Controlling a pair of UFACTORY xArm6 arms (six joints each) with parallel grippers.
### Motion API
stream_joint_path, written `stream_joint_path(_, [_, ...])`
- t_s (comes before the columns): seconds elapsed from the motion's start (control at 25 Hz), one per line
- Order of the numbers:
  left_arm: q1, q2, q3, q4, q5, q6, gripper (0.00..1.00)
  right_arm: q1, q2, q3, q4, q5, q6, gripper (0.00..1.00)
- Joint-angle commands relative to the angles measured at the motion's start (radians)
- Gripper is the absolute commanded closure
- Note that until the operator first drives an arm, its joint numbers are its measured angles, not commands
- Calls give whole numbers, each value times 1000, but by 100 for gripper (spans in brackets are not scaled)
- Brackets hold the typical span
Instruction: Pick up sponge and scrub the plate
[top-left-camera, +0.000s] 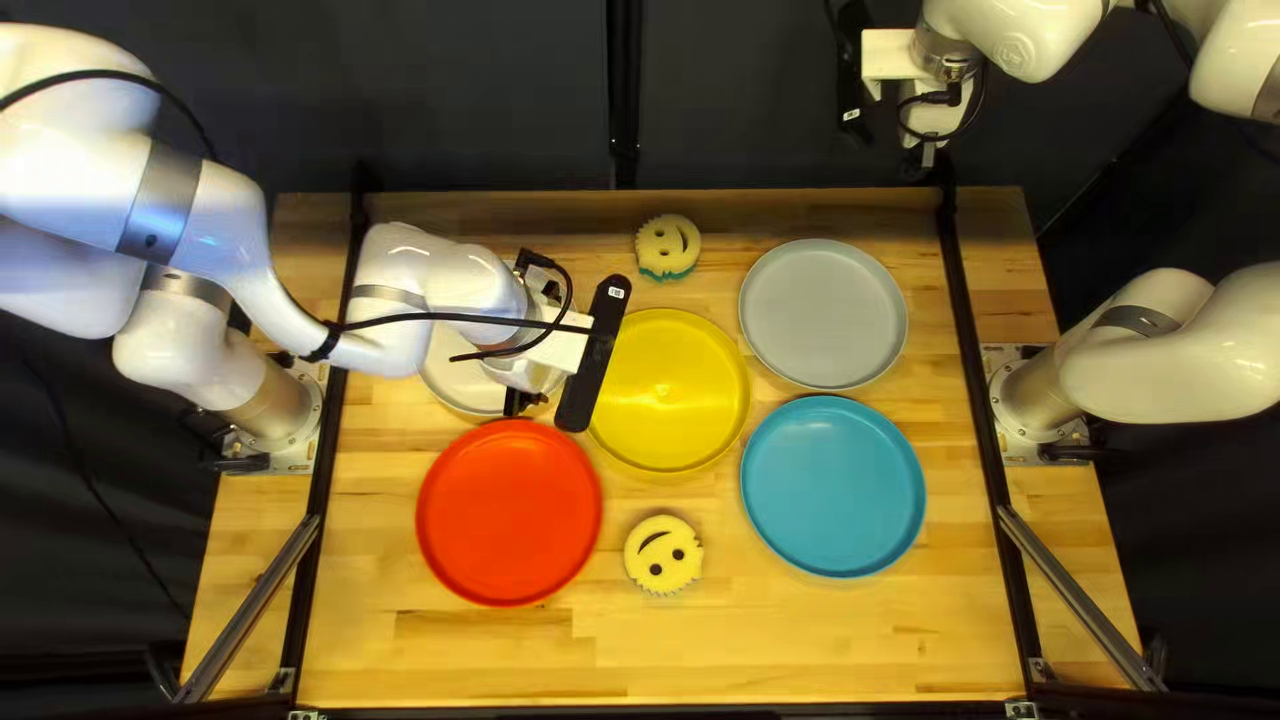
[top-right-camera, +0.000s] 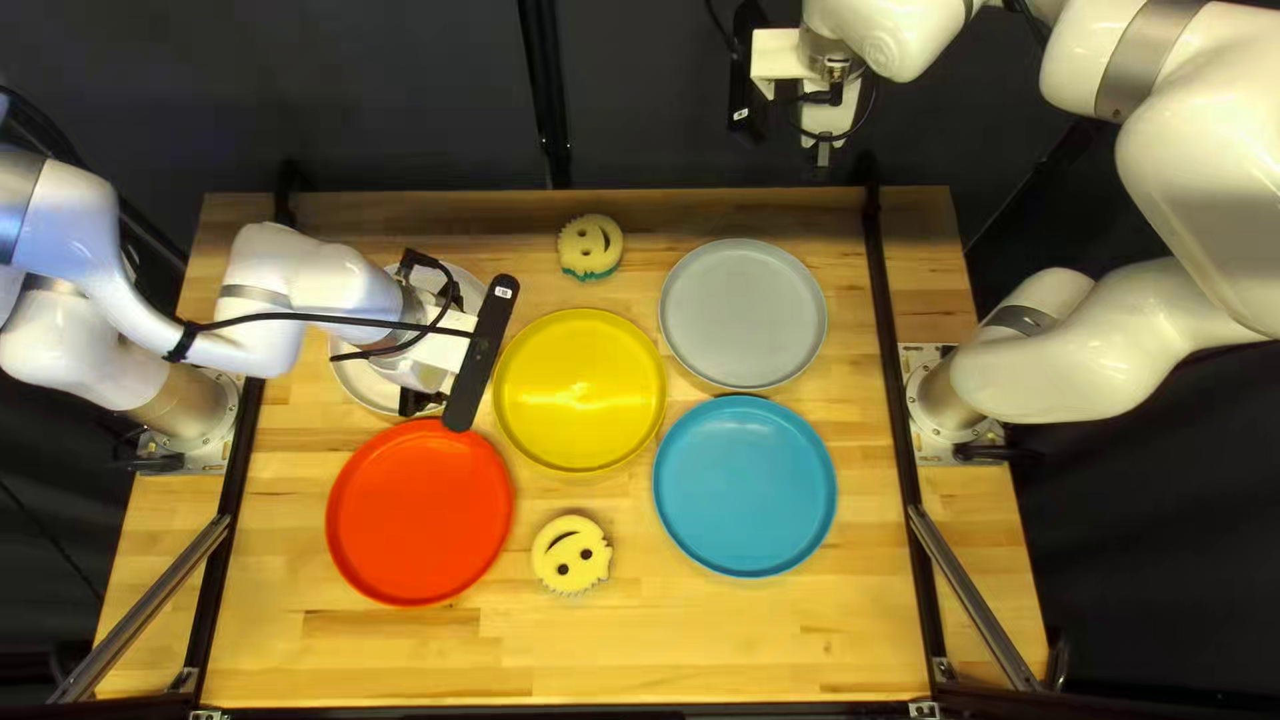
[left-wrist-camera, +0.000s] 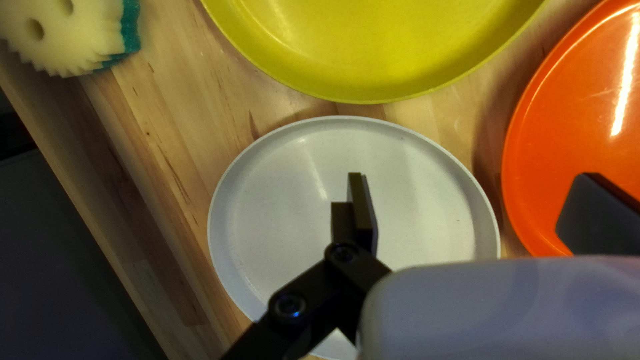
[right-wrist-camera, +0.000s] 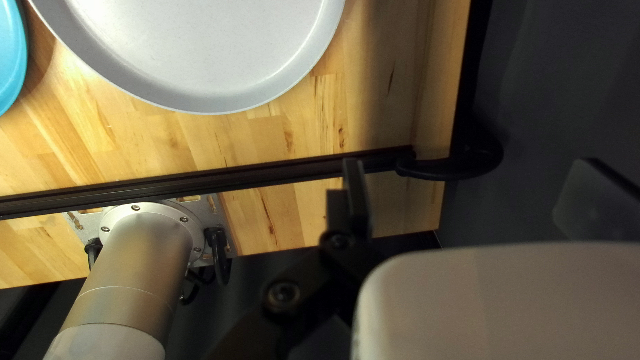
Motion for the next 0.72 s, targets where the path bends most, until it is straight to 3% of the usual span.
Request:
stream_joint_path(0.04, [-87, 75, -93, 1, 23, -72, 0, 0, 0, 0, 0, 0, 0, 0])
stream_joint_path(0.24, [-170, 170, -179, 8, 12, -132, 0, 0, 0, 0, 0, 0, 0, 0])
stream_joint_path(0.48, [-250, 341, -293, 45, -79, -214, 0, 0, 0, 0, 0, 0, 0, 0])
stream_joint_path(0.72, [-262, 354, -296, 51, -95, -226, 0, 0, 0, 0, 0, 0, 0, 0])
